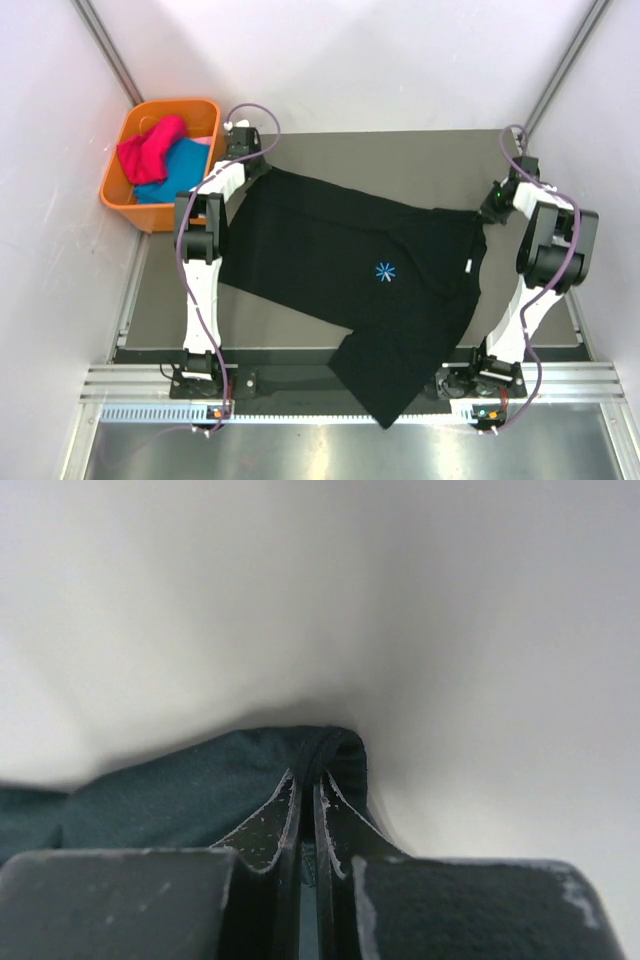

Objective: Fold and stack the t-shirts
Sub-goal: Fold the tshirt

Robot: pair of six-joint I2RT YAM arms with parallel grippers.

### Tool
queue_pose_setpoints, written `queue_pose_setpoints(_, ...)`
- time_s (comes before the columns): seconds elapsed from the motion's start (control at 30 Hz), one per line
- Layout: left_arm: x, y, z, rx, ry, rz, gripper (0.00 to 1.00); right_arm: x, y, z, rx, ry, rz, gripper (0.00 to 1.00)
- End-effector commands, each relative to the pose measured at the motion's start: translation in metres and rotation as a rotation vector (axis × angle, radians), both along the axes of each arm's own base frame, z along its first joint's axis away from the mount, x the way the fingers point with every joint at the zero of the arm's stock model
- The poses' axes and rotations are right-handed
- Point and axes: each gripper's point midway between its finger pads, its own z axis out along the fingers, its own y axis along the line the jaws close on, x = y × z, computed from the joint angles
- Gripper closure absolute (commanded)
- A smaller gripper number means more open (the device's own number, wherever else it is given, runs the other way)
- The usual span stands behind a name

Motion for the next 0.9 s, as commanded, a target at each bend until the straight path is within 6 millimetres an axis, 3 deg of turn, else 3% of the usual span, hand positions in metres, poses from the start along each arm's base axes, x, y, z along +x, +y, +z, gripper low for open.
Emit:
queue_pose_setpoints(0.0,0.022,0.025,0.009,0.007,-0.081,0.114,1.00,0.070,-0.023,0.036,-0.050,-0.179,-0.051,1.00)
queue_pose_setpoints(0.03,0.023,0.025,0.011,0.008,-0.086,0.119,1.00,0.072,-0.024,0.027,-0.045,-0.150,-0.055,1.00)
queue_pose_setpoints(0.1,0.024,0.025,0.010,0.005,-0.089,0.117,1.00,0.088,-0.027,0.036,-0.048,-0.177,-0.056,1.00)
queue_pose_setpoints(0.13,0.025,0.025,0.012,0.006,-0.092,0.116,1.00,0.089,-0.026,0.029,-0.041,-0.156,-0.050,1.00)
queue_pose_setpoints(0.2,0.025,0.024,0.014,0.010,-0.090,0.107,0.99,0.096,-0.028,0.038,-0.049,-0.163,-0.040,1.00)
queue_pose_setpoints(0.27,0.024,0.020,0.021,0.010,-0.088,0.079,0.88,0.087,-0.026,0.035,-0.043,-0.106,-0.034,0.97)
queue_pose_setpoints(0.3,0.022,0.019,0.023,0.012,-0.085,0.072,0.72,0.090,-0.030,0.044,-0.069,-0.102,-0.035,0.88)
queue_pose_setpoints(0.37,0.018,0.015,0.032,0.035,-0.084,0.045,0.63,0.080,-0.032,0.050,-0.093,-0.063,-0.037,0.71)
queue_pose_setpoints(0.4,0.012,0.014,0.033,0.053,-0.064,0.037,0.60,0.066,-0.037,0.053,-0.124,-0.012,-0.057,0.58)
queue_pose_setpoints(0.43,0.008,0.013,0.035,0.073,-0.055,0.035,0.54,0.060,-0.039,0.068,-0.145,-0.020,-0.067,0.52)
queue_pose_setpoints(0.5,-0.003,0.008,0.051,0.132,-0.051,0.023,0.49,0.037,-0.049,0.074,-0.211,0.039,-0.111,0.38)
queue_pose_setpoints(0.53,-0.012,0.007,0.050,0.156,-0.032,0.020,0.48,0.030,-0.050,0.089,-0.231,0.028,-0.119,0.36)
queue_pose_setpoints(0.57,-0.019,0.004,0.067,0.195,-0.047,0.024,0.47,0.022,-0.052,0.094,-0.250,0.043,-0.127,0.33)
queue_pose_setpoints(0.6,-0.028,0.005,0.067,0.216,-0.026,0.031,0.45,0.011,-0.048,0.091,-0.244,0.068,-0.122,0.28)
queue_pose_setpoints(0.63,-0.040,0.006,0.062,0.234,0.004,0.034,0.42,0.005,-0.042,0.103,-0.249,0.051,-0.113,0.27)
queue_pose_setpoints(0.67,-0.048,0.007,0.081,0.247,-0.016,0.059,0.41,-0.001,-0.038,0.104,-0.255,0.055,-0.106,0.27)
queue_pose_setpoints(0.7,-0.057,0.009,0.083,0.248,-0.006,0.070,0.41,-0.012,-0.032,0.104,-0.252,0.057,-0.097,0.26)
queue_pose_setpoints(0.73,-0.073,0.009,0.074,0.251,0.035,0.069,0.41,-0.017,-0.023,0.103,-0.254,0.059,-0.077,0.26)
queue_pose_setpoints(0.77,-0.083,0.005,0.094,0.224,0.011,0.070,0.41,-0.032,-0.015,0.090,-0.244,0.095,-0.064,0.28)
queue_pose_setpoints(0.8,-0.099,0.003,0.086,0.223,0.045,0.060,0.41,-0.037,-0.004,0.099,-0.241,0.061,-0.043,0.30)
queue_pose_setpoints(0.83,-0.115,-0.005,0.106,0.205,0.033,0.046,0.41,-0.042,0.003,0.098,-0.238,0.050,-0.032,0.32)
queue_pose_setpoints(0.87,-0.127,-0.013,0.109,0.189,0.048,0.020,0.43,-0.059,0.012,0.082,-0.219,0.087,-0.016,0.37)
